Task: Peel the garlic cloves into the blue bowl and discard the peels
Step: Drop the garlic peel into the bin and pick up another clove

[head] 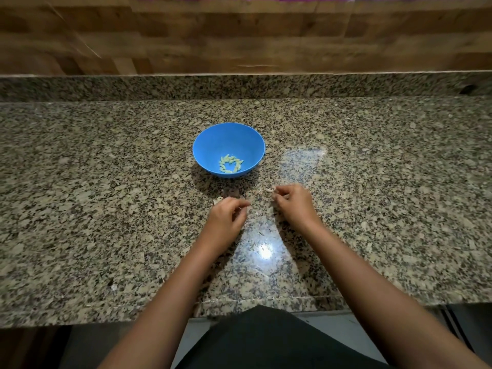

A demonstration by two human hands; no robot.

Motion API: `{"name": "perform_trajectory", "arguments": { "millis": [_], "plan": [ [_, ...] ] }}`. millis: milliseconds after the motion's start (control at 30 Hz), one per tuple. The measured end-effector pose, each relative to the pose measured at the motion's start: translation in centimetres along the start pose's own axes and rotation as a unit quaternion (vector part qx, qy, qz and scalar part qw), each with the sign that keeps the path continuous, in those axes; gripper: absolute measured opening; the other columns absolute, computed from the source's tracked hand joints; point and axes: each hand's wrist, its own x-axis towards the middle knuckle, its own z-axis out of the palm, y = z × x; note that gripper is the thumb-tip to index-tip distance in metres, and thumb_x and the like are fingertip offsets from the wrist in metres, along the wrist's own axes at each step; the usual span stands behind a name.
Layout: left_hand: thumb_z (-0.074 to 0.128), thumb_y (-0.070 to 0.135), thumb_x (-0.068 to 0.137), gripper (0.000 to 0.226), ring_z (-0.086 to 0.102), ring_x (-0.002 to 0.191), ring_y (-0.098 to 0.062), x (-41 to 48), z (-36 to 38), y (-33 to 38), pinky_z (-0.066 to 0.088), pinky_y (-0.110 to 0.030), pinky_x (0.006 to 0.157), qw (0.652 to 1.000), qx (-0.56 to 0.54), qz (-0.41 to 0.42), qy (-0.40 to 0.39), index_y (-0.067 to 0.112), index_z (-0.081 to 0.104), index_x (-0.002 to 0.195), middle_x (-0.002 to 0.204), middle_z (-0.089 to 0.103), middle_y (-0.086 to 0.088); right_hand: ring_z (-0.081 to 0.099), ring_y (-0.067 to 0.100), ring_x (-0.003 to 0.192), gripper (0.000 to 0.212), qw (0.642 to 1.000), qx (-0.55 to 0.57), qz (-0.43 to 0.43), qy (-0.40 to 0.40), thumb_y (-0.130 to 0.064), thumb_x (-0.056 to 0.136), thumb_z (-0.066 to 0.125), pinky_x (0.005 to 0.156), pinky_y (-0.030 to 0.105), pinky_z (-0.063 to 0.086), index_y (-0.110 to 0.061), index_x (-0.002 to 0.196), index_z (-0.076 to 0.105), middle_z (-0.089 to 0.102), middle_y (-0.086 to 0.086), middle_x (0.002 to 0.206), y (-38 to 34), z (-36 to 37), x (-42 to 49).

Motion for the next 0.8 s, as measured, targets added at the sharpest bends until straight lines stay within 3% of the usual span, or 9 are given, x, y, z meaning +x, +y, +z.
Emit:
{"name": "perform_trajectory", "arguments": {
  "millis": [67,167,267,333,500,633,700,800],
  "plan": [
    [0.053,0.011,0.094,0.024,0.055,0.097,-0.009,-1.3,-0.2,-0.2,0.044,-0.016,0.089,1.0,0.0,0.015,0.011,0.008,0.062,0.117,0.112,0.062,-0.003,0.052,0.021,0.114,0.043,0.997,-0.071,-0.022,-0.009,-0.034,0.091,0.054,0.101,0.04,0.044,-0.011,0.127,0.053,0.053,0.01,0.124,0.2,-0.4,-2.1],
    [0.048,0.013,0.096,0.029,0.057,0.101,-0.015,-3.1,-0.3,-0.6,0.043,-0.02,0.089,0.999,-0.02,-0.011,0.026,0.01,0.058,0.123,0.121,0.06,-0.004,0.022,0.015,0.138,0.075,0.975,-0.182,-0.087,-0.087,-0.056,0.087,0.047,0.112,0.032,0.02,-0.018,0.147,0.022,0.026,-0.003,0.149,0.6,-0.1,-6.7],
    [0.046,0.014,0.097,0.032,0.049,0.114,-0.007,-4.1,0.1,-1.3,0.036,-0.02,0.097,0.998,-0.037,-0.026,0.047,0.01,0.055,0.128,0.129,0.057,-0.005,-0.011,0.015,0.144,0.092,0.926,-0.317,-0.126,-0.159,-0.07,0.086,0.03,0.116,0.032,-0.005,-0.018,0.149,-0.013,-0.016,-0.001,0.155,1.6,2.0,-8.9],
    [0.045,0.014,0.098,0.034,0.045,0.118,-0.006,-4.3,0.4,-1.5,0.033,-0.02,0.1,0.997,-0.044,-0.034,0.048,0.01,0.053,0.131,0.132,0.055,-0.006,-0.022,0.018,0.142,0.091,0.907,-0.368,-0.142,-0.146,-0.072,0.086,0.015,0.114,0.035,-0.013,-0.014,0.146,-0.02,-0.025,0.005,0.153,1.9,3.4,-8.4],
    [0.041,0.015,0.099,0.037,0.044,0.124,-0.011,-3.6,0.9,-1.3,0.03,-0.02,0.102,0.996,-0.049,-0.059,0.054,0.01,0.047,0.136,0.137,0.05,-0.006,-0.014,0.017,0.144,0.083,0.906,-0.375,-0.17,-0.101,-0.068,0.087,0.003,0.115,0.038,-0.011,-0.015,0.149,-0.01,-0.012,0.004,0.157,1.1,5.1,-4.1],
    [0.042,0.011,0.098,0.036,0.047,0.125,-0.019,-3.4,1.0,-1.2,0.029,-0.017,0.1,0.996,-0.035,-0.05,0.061,0.005,0.048,0.134,0.135,0.052,-0.01,-0.003,0.015,0.146,0.074,0.896,-0.355,-0.237,-0.119,-0.062,0.091,0.011,0.118,0.039,-0.003,-0.021,0.151,0.0,0.0,-0.001,0.159,0.1,4.9,-2.5],
    [0.042,0.014,0.099,0.037,0.047,0.124,-0.018,-3.9,1.0,-1.4,0.033,-0.023,0.103,0.996,-0.04,-0.042,0.063,0.007,0.049,0.134,0.134,0.052,-0.01,-0.005,0.012,0.145,0.081,0.906,-0.321,-0.246,-0.126,-0.067,0.087,0.014,0.117,0.035,-0.005,-0.02,0.151,-0.003,-0.005,-0.002,0.158,0.7,3.8,-3.5],
    [0.036,0.025,0.097,0.042,0.043,0.127,-0.014,-4.8,1.2,-1.7,0.035,-0.032,0.106,0.996,-0.046,-0.041,0.07,0.013,0.046,0.137,0.137,0.05,-0.004,-0.014,0.014,0.142,0.093,0.915,-0.345,-0.185,-0.1,-0.073,0.084,0.018,0.115,0.031,-0.008,-0.015,0.149,-0.014,-0.019,0.002,0.154,2.4,2.2,-5.0]
  ]
}}
